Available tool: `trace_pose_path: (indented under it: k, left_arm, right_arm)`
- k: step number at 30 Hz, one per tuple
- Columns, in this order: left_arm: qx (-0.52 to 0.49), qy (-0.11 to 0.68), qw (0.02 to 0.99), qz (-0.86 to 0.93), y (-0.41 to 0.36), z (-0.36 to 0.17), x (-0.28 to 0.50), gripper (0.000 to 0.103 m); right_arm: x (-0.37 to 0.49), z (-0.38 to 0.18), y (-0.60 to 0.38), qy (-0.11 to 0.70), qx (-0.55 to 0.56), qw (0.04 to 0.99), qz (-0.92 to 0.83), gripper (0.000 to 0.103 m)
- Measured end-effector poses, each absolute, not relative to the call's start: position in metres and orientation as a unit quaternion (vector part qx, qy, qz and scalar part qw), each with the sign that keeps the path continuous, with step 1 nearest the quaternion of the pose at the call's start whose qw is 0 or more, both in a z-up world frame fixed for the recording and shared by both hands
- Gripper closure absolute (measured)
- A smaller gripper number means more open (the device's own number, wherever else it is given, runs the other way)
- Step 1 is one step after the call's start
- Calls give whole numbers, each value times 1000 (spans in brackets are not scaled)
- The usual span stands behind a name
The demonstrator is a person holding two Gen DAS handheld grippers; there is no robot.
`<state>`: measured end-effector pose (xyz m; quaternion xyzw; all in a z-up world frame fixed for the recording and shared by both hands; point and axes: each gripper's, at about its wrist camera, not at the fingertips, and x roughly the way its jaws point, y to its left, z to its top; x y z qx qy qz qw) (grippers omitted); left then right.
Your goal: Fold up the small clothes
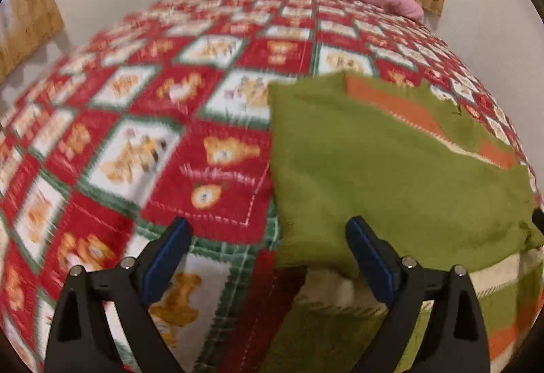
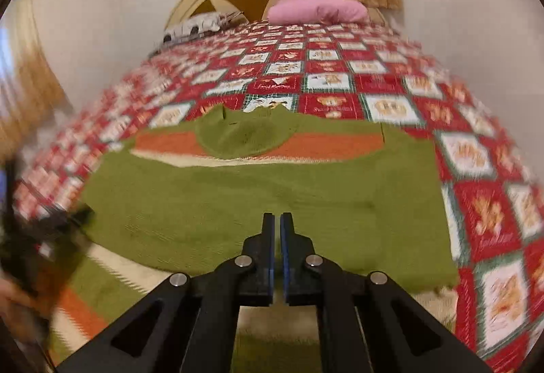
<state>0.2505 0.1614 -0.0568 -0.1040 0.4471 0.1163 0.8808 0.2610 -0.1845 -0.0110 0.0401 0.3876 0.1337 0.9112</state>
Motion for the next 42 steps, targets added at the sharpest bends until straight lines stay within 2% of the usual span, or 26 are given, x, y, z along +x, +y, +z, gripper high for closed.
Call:
trace_pose_path:
  k: [1,2,4,8,10,12,16,18,19,20,21,22,27,30,35,39,42]
  left_arm:
    - [-110,445,881,119,164,-56,250,3]
    - [-111,446,880,122,163,-56,250,2]
    - [-101,444,881,128,160,-57,250,2]
    - [-104,440,882,132,159,-57,246,0]
    - [-116,439,882,129,163,-59,245,0]
    - [-115,437,883,130,163,-59,245,0]
    - [-107,438,882,135,159,-60,246,0]
    - [-109,438,882,134,160,-60,246,0]
    - [-110,437,882,133,160,-60,246,0]
    - [-111,437,882,133,160,-60,246,0]
    - [-110,438,882,133,161,-60,246,0]
    - [-110,438,882,134,161,-60,246,0]
    - [-111,437,883,133,161,-60,246,0]
    - [-111,437,882,133,161,-60,246,0]
    - [-109,438,882,135,161,-60,246,0]
    - [-110,438,882,134,160,-61,246,0]
    - [-109,438,882,135,161,-61,245,0]
  right_arm:
    - [259,-11,-197,388,68,910,129,88]
    - [260,-12,-204,388,84,910,123,71]
    - [265,-15,-208,396,99,906,115,49]
    - [279,-18,-190,407,53,907,97,49]
    - [286,-27,-178,428,14,901,72,52]
    - [284,-28,-179,412,-2,910,43,52]
    - [280,-24,-198,398,12,917,-4,52]
    - [286,-34,-205,428,25,903,9,52]
    - [290,-37,-207,439,35,897,30,55]
    - [290,-37,-207,435,35,899,41,75]
    - [290,-35,-207,430,30,901,46,88]
    - [290,-33,-208,430,33,901,49,93]
    - [276,-23,-215,397,40,916,36,94]
    - [276,-31,-222,407,39,913,2,102]
    - [281,-37,-229,428,55,902,7,102]
    - [261,-17,-234,379,94,920,14,102]
    - [254,-12,-220,377,87,921,47,102]
